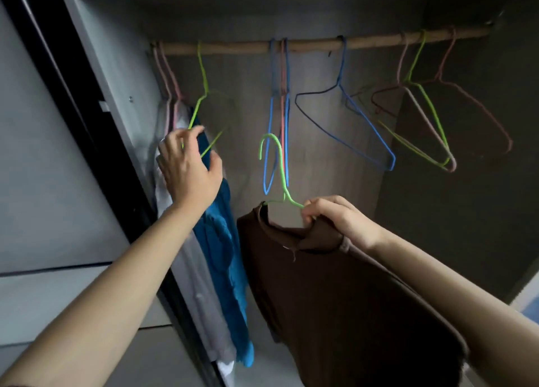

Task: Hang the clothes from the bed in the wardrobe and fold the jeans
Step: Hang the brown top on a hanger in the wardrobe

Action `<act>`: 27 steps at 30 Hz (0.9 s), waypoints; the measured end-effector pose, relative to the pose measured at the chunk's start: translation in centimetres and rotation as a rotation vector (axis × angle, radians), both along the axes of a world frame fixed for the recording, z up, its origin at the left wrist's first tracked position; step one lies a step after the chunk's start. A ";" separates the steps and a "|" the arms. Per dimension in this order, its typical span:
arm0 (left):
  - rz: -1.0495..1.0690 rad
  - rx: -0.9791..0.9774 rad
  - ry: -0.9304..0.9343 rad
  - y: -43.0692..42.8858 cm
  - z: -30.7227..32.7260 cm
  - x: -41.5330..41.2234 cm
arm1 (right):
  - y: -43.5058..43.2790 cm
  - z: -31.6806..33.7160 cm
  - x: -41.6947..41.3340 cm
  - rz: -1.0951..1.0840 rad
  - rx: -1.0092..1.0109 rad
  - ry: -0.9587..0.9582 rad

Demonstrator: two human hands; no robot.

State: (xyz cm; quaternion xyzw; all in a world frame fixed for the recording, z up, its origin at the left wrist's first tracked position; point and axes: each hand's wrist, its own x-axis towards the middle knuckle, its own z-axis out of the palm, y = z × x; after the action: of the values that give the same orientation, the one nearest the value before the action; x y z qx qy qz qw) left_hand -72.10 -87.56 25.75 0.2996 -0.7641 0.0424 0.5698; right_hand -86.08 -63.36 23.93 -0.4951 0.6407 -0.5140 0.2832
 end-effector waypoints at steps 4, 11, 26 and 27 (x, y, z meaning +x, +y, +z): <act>-0.003 0.169 -0.122 -2.2 0.9 1.2 | -2.9 1.9 1.7 -0.085 -0.120 -0.126; 0.011 0.288 -0.089 -2.8 1.9 1.0 | -8.5 8.1 1.1 -0.253 -0.176 0.002; -0.115 0.477 -0.067 -2.9 2.7 0.7 | -20.8 13.9 -3.9 -0.445 -0.024 0.253; -0.118 0.493 -0.063 -2.9 2.7 0.8 | -20.9 13.2 -4.2 -0.435 0.060 0.287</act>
State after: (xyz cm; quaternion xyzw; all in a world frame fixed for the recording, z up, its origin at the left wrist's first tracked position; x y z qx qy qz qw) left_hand -71.31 -90.42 28.42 0.3828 -0.7849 -0.1690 0.4569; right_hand -90.25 -84.22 37.16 -0.4050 0.7806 -0.4681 0.0870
